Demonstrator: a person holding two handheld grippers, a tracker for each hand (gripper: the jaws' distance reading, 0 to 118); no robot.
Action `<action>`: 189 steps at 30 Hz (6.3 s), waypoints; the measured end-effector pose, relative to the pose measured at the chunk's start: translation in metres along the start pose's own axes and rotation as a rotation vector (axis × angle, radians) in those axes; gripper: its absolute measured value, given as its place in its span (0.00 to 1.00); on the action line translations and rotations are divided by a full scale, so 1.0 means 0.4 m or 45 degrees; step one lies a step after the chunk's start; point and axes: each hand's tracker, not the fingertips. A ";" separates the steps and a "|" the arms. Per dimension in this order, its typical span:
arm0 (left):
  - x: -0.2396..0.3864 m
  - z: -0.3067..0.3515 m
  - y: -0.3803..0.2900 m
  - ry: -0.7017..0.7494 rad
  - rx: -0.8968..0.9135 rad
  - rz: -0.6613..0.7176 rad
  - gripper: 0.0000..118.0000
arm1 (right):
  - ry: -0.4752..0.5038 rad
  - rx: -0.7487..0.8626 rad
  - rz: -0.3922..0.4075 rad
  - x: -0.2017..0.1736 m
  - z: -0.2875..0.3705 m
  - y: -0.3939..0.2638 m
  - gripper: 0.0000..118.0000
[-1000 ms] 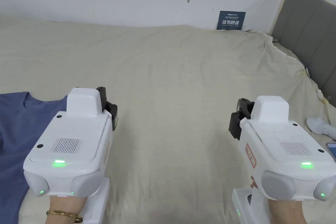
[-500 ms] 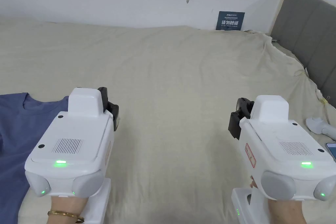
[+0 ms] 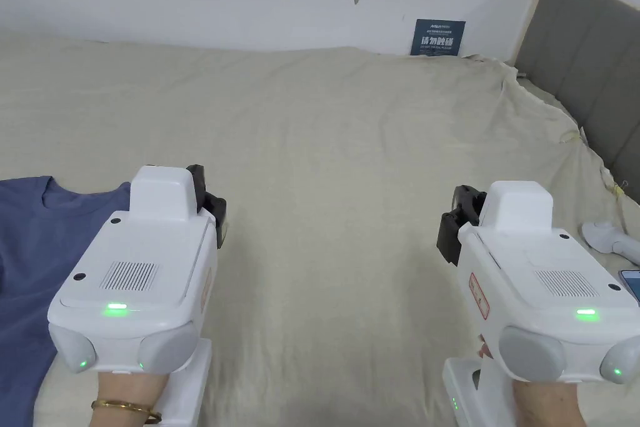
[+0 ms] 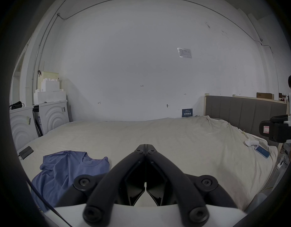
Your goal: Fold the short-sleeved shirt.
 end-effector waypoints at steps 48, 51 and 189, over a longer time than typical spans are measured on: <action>-0.129 0.058 -0.012 0.193 0.000 0.062 0.00 | 0.166 0.015 0.081 -0.130 -0.032 0.022 0.00; -0.181 0.090 -0.015 0.275 0.003 0.072 0.00 | 0.244 0.013 0.087 -0.192 -0.046 0.029 0.00; 0.218 -0.456 0.249 -0.340 -0.584 0.153 0.00 | -0.017 -0.026 -0.123 0.091 0.135 0.027 0.00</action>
